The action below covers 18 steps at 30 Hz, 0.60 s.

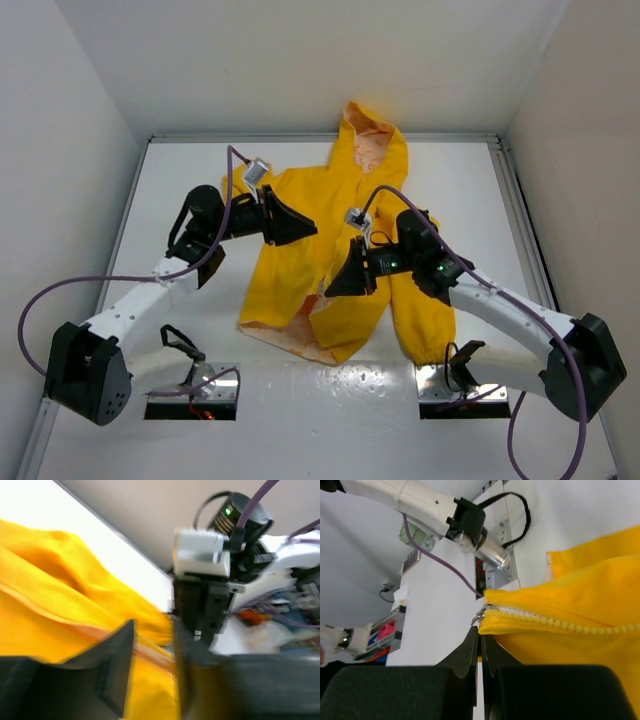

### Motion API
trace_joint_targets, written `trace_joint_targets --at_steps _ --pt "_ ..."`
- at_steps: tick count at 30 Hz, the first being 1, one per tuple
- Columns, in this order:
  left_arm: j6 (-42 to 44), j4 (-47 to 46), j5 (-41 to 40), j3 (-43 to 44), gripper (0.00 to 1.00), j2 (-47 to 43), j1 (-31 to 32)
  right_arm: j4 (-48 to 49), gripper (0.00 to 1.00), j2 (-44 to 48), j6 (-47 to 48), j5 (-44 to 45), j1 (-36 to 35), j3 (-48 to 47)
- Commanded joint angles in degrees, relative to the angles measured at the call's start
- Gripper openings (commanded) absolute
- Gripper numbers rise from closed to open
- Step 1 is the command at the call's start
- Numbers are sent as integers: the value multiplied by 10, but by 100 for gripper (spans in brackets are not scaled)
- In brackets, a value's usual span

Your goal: Zip up the jacket

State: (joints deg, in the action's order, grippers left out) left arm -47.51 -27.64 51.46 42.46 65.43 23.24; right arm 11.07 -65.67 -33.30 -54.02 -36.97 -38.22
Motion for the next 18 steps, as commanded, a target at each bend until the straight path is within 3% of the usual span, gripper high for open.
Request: trace_joint_targets --at_steps 1,5,10,14,18 --pt "176 86 -18 57 45 -29 -15 38 0 6 -42 -37 3 11" --pt "429 291 -53 80 58 -85 14 125 0 -15 -146 -39 40 33" --pt "695 391 -144 40 63 -170 87 203 0 -52 -278 -46 73 39" --pt "790 409 -241 -1 63 -217 156 222 0 -64 -302 -50 74 29" --pt "820 391 -320 -22 63 -222 200 238 0 -75 -329 -57 74 24"
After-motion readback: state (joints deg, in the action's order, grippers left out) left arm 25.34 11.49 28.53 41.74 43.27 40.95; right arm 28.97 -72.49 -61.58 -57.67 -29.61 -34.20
